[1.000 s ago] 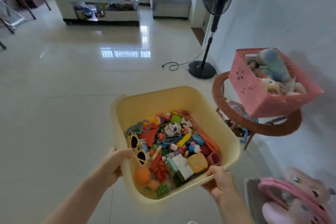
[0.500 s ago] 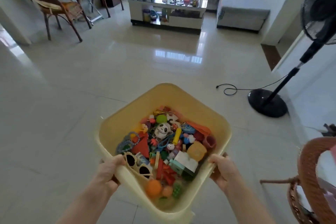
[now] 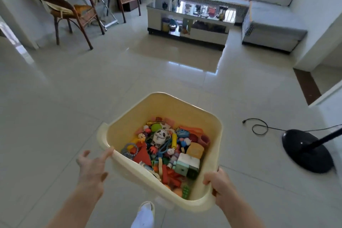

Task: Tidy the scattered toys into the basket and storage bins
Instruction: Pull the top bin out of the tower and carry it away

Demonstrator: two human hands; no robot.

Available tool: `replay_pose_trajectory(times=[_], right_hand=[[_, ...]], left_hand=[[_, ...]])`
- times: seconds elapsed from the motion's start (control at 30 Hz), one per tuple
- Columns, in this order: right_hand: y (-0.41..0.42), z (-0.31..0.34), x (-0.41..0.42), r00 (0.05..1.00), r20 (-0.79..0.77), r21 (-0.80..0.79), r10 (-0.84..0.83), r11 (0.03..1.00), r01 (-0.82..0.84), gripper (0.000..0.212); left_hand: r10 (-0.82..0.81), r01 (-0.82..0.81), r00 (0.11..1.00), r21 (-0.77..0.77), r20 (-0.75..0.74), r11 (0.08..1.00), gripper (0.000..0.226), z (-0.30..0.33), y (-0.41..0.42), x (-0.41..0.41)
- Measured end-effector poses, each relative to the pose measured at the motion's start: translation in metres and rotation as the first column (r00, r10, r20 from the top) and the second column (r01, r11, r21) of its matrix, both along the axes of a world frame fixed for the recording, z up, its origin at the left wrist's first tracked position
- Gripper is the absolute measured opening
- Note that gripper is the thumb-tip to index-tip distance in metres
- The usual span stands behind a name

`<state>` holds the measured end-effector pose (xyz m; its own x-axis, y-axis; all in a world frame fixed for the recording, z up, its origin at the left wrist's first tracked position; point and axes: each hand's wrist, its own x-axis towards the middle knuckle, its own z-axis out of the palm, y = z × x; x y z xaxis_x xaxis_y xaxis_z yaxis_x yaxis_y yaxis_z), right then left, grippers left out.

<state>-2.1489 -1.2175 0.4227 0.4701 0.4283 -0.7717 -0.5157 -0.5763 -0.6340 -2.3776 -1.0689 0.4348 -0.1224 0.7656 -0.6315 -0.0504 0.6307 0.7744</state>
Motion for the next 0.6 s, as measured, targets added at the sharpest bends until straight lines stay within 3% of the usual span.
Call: replay_pose_trajectory(times=[0.07, 0.13, 0.27, 0.4, 0.5, 0.6], right_hand=[[0.046, 0.004, 0.023, 1.000, 0.008, -0.024, -0.007, 1.000, 0.007, 0.031], [0.084, 0.008, 0.045, 1.000, 0.020, -0.042, 0.013, 0.999, -0.013, 0.031], [0.164, 0.020, 0.096, 0.991, 0.105, -0.017, 0.080, 0.997, -0.078, 0.035], [0.242, 0.033, 0.157, 0.958, 0.221, 0.062, 0.181, 0.978, -0.199, 0.037], [0.312, 0.018, 0.223, 0.940, 0.238, 0.049, 0.246, 0.963, -0.265, 0.037], [0.383, 0.014, 0.287, 0.908, 0.279, -0.027, 0.313, 0.948, -0.318, 0.034]], left_hand=[[-0.095, 0.148, 0.963, 0.200, -0.252, 0.969, 0.078, 0.015, 0.072, 0.005], [-0.269, 0.396, 0.866, 0.249, -0.421, 0.884, 0.062, 0.023, 0.143, 0.017], [-0.497, 0.730, 0.575, 0.132, -0.650, 0.671, 0.052, 0.026, 0.269, 0.085], [-0.579, 0.838, 0.269, -0.108, -0.770, 0.534, 0.046, -0.002, 0.346, 0.168], [-0.451, 0.769, 0.272, -0.089, -0.850, 0.633, 0.022, -0.044, 0.398, 0.220], [-0.362, 0.716, 0.306, -0.037, -0.880, 0.697, 0.021, -0.051, 0.448, 0.271]])
